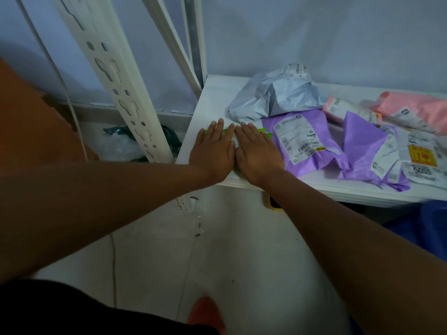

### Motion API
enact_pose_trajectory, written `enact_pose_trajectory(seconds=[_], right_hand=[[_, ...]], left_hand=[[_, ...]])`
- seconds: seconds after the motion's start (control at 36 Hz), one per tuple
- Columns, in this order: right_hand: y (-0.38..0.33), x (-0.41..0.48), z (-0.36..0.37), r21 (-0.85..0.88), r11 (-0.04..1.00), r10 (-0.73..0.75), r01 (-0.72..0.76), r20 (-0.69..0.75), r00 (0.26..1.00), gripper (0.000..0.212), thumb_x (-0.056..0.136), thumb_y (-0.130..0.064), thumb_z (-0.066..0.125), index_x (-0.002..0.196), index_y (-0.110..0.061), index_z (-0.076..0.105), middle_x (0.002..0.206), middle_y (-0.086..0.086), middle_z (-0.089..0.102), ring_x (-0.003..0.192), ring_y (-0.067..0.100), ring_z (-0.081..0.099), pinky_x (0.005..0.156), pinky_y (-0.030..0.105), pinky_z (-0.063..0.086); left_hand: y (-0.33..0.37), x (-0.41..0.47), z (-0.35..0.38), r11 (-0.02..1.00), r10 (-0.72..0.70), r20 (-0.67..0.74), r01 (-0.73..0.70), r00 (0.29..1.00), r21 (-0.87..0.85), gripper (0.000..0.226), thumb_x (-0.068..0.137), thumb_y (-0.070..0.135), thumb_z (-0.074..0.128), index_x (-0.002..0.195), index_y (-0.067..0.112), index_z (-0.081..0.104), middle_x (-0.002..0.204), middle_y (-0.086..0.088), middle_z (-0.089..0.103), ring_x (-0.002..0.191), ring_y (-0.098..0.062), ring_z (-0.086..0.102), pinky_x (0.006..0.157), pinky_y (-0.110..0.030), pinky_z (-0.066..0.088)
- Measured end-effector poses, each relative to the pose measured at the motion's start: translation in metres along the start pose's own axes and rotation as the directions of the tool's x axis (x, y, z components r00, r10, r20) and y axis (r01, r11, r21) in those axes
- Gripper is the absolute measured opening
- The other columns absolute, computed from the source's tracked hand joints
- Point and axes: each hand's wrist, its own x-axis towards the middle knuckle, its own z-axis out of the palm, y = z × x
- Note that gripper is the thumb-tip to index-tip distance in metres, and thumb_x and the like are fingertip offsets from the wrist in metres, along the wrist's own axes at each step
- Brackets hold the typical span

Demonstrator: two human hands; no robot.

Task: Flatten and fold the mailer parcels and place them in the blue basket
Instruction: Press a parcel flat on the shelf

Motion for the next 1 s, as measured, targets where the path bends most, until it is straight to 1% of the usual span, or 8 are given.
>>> enact_pose_trajectory(seconds=[0.14, 0.28, 0.36, 0.56, 0.75, 0.81, 0.86, 1.0], right_hand=[[0.004, -0.003, 0.014, -0.007, 1.000, -0.003, 0.003, -0.017, 1.000, 0.081, 0.087, -0.047, -0.004, 0.157, -0.014, 0.020, 0.165, 0.005, 0.017, 0.153, 0.017, 0.010, 0.124, 0.036, 0.004], [0.006, 0.000, 0.010, -0.028, 0.999, -0.019, 0.018, -0.015, 1.000, 0.081, 0.087, -0.047, -0.005, 0.158, -0.014, 0.016, 0.165, 0.005, 0.014, 0.153, 0.016, 0.007, 0.123, 0.035, 0.002], [0.006, 0.001, 0.012, -0.035, 0.999, -0.017, 0.017, 0.007, 1.000, 0.073, 0.092, -0.043, 0.002, 0.158, -0.014, 0.015, 0.166, 0.005, 0.013, 0.153, 0.016, 0.006, 0.123, 0.035, 0.002], [0.009, 0.006, 0.008, -0.011, 1.000, -0.023, 0.024, 0.077, 0.997, 0.074, 0.090, -0.040, 0.007, 0.158, -0.010, 0.015, 0.166, 0.008, 0.011, 0.153, 0.018, 0.006, 0.124, 0.039, 0.006], [0.010, 0.014, 0.009, 0.006, 1.000, 0.003, -0.003, 0.129, 0.992, 0.082, 0.085, -0.043, -0.001, 0.157, -0.008, 0.014, 0.165, 0.011, 0.011, 0.153, 0.021, 0.007, 0.124, 0.040, 0.005], [0.009, 0.013, 0.009, -0.017, 1.000, 0.007, -0.004, 0.128, 0.992, 0.084, 0.083, -0.043, -0.006, 0.157, -0.008, 0.014, 0.165, 0.011, 0.011, 0.153, 0.022, 0.007, 0.124, 0.040, 0.005], [0.007, 0.011, 0.010, -0.031, 1.000, 0.007, -0.003, 0.107, 0.994, 0.095, 0.076, -0.047, -0.015, 0.157, -0.008, 0.015, 0.165, 0.011, 0.013, 0.153, 0.022, 0.008, 0.124, 0.041, 0.005], [0.004, 0.009, 0.010, -0.018, 0.999, 0.036, -0.035, 0.080, 0.996, 0.098, 0.074, -0.049, -0.018, 0.157, -0.010, 0.016, 0.165, 0.010, 0.014, 0.153, 0.021, 0.009, 0.124, 0.039, 0.005]], left_hand=[[-0.005, -0.001, 0.010, 0.999, 0.021, -0.023, -0.020, 1.000, 0.029, 0.054, 0.107, 0.034, 0.018, 0.159, 0.021, 0.009, 0.166, -0.008, 0.002, 0.153, -0.023, -0.002, 0.124, -0.041, -0.001], [-0.003, 0.001, 0.009, 1.000, 0.023, -0.052, -0.023, 0.998, 0.004, 0.054, 0.107, 0.034, 0.018, 0.159, 0.020, 0.011, 0.166, -0.009, 0.004, 0.153, -0.022, 0.000, 0.124, -0.040, 0.000], [-0.004, 0.001, 0.011, 1.000, 0.010, -0.048, -0.010, 0.999, -0.013, 0.053, 0.107, 0.033, 0.018, 0.158, 0.020, 0.013, 0.166, -0.009, 0.005, 0.153, -0.022, 0.001, 0.124, -0.039, 0.000], [-0.005, 0.004, 0.013, 0.999, 0.000, -0.039, -0.002, 0.999, -0.044, 0.055, 0.105, 0.035, 0.015, 0.157, 0.018, 0.022, 0.164, -0.011, 0.019, 0.152, -0.025, 0.012, 0.124, -0.042, 0.009], [-0.004, 0.010, 0.004, 0.999, 0.013, 0.018, -0.012, 1.000, -0.052, 0.051, 0.107, 0.032, 0.020, 0.154, 0.013, 0.029, 0.161, -0.013, 0.027, 0.151, -0.026, 0.018, 0.123, -0.042, 0.014], [-0.004, 0.010, 0.005, 0.999, 0.012, 0.012, -0.011, 1.000, -0.032, 0.051, 0.107, 0.032, 0.021, 0.153, 0.013, 0.031, 0.160, -0.014, 0.029, 0.150, -0.027, 0.021, 0.122, -0.043, 0.016], [-0.005, 0.010, 0.007, 1.000, 0.010, -0.005, -0.010, 1.000, -0.004, 0.054, 0.105, 0.034, 0.018, 0.152, 0.013, 0.033, 0.159, -0.014, 0.031, 0.149, -0.027, 0.022, 0.122, -0.044, 0.017], [-0.005, 0.007, 0.011, 1.000, 0.018, -0.063, -0.017, 0.998, 0.023, 0.062, 0.100, 0.037, 0.012, 0.151, 0.013, 0.036, 0.158, -0.014, 0.034, 0.149, -0.028, 0.024, 0.122, -0.044, 0.015]])
